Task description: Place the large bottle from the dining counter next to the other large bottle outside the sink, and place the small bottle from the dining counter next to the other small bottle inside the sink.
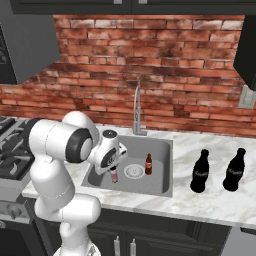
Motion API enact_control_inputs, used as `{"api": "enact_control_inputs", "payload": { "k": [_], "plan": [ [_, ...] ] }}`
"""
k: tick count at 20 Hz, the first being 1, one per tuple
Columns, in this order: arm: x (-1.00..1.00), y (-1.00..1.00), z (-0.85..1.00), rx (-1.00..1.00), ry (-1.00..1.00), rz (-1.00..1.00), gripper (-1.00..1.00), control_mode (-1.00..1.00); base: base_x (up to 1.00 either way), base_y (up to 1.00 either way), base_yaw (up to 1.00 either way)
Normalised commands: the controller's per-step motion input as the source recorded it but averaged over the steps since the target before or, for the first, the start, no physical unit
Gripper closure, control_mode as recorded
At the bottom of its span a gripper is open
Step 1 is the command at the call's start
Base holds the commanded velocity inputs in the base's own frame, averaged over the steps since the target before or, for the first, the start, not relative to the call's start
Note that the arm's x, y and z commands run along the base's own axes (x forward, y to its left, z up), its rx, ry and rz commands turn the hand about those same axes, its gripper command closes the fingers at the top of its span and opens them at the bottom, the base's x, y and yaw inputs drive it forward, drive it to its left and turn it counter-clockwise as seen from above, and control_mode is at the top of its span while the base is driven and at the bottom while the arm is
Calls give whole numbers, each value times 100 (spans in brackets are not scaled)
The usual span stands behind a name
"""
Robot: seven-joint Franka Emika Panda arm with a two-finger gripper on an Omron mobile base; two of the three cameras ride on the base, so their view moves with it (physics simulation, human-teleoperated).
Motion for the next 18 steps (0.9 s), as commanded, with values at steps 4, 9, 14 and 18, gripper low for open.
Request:
{"api": "enact_control_inputs", "payload": {
  "k": [4,9,14,18],
  "plan": [
    [12,0,-29,0,0,0,100,-100,0,0,0],
    [7,0,-30,0,0,0,100,-100,0,0,0],
    [3,0,-30,0,0,0,100,-100,0,0,0],
    [1,0,-18,0,-2,0,100,-100,0,0,0]
  ]
}}
